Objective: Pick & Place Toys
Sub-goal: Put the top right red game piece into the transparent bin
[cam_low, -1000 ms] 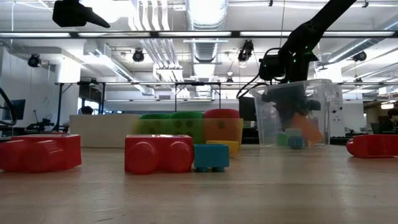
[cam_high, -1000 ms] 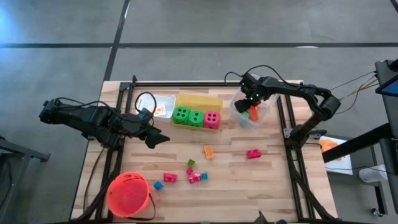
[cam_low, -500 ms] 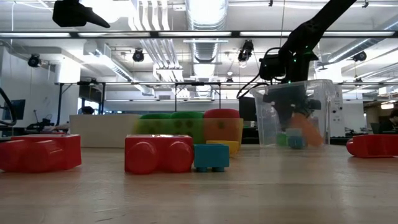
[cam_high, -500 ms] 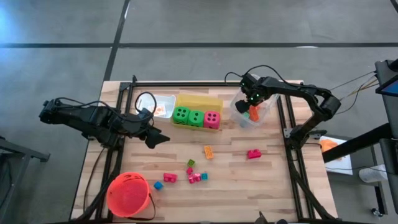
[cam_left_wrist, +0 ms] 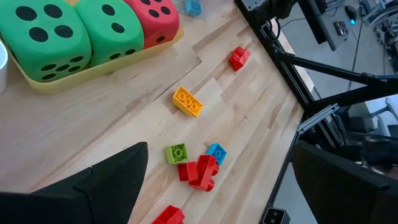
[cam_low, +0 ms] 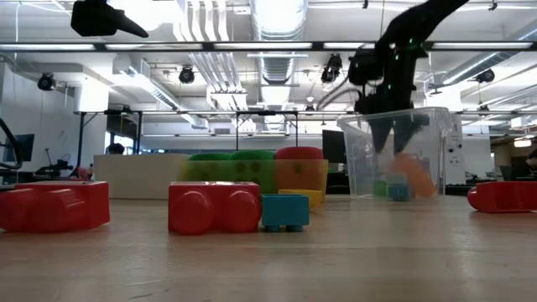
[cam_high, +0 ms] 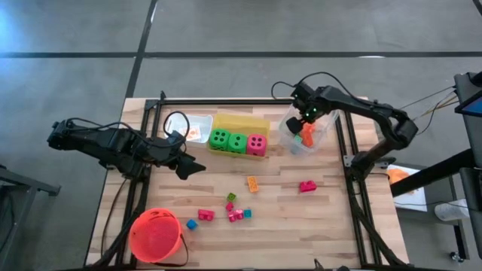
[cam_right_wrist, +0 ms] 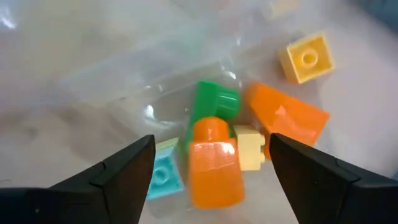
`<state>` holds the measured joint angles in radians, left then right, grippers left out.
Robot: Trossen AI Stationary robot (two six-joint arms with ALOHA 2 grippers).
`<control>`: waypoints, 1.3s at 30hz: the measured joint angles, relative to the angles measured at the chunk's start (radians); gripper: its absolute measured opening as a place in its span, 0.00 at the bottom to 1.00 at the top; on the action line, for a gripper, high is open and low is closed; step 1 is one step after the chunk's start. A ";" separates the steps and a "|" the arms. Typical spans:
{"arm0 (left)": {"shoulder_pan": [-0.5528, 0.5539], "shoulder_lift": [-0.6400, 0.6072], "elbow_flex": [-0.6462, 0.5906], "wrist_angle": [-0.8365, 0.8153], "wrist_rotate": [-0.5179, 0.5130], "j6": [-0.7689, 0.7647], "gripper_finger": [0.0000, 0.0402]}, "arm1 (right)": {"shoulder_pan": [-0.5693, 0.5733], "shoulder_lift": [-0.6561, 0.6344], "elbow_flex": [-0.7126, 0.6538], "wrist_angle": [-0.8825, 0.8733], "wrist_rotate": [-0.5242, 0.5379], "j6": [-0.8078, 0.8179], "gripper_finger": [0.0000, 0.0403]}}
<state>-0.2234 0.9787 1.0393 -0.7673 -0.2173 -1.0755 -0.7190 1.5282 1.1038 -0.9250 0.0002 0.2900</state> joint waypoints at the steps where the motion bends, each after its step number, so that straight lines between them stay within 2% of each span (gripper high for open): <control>1: 0.000 0.000 0.000 0.000 0.000 0.000 0.95 | 0.010 -0.017 0.013 -0.012 0.000 -0.016 0.77; 9: 0.000 0.000 0.000 0.000 0.000 0.000 0.95 | 0.171 -0.208 0.057 -0.082 -0.008 -0.159 0.77; 14: 0.001 0.000 0.000 0.000 0.000 0.001 0.95 | 0.360 -0.339 0.029 -0.083 -0.008 -0.211 0.77; 19: 0.001 0.000 0.000 0.000 0.000 0.005 0.95 | 0.586 -0.403 -0.018 -0.080 0.023 -0.241 0.77; 25: 0.000 0.000 0.000 -0.001 0.000 0.028 0.95 | 0.849 -0.370 -0.067 -0.083 0.209 -0.234 0.77; 27: 0.000 0.000 0.000 -0.001 0.000 0.028 0.95 | 0.906 -0.342 -0.073 -0.080 0.234 -0.234 0.77; 39: 0.000 0.000 0.000 -0.001 0.000 0.028 0.95 | 1.069 -0.095 -0.120 -0.082 0.172 -0.245 0.77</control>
<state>-0.2230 0.9790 1.0393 -0.7685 -0.2169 -1.0474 0.3501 1.4329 0.9841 -1.0068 0.1717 0.0446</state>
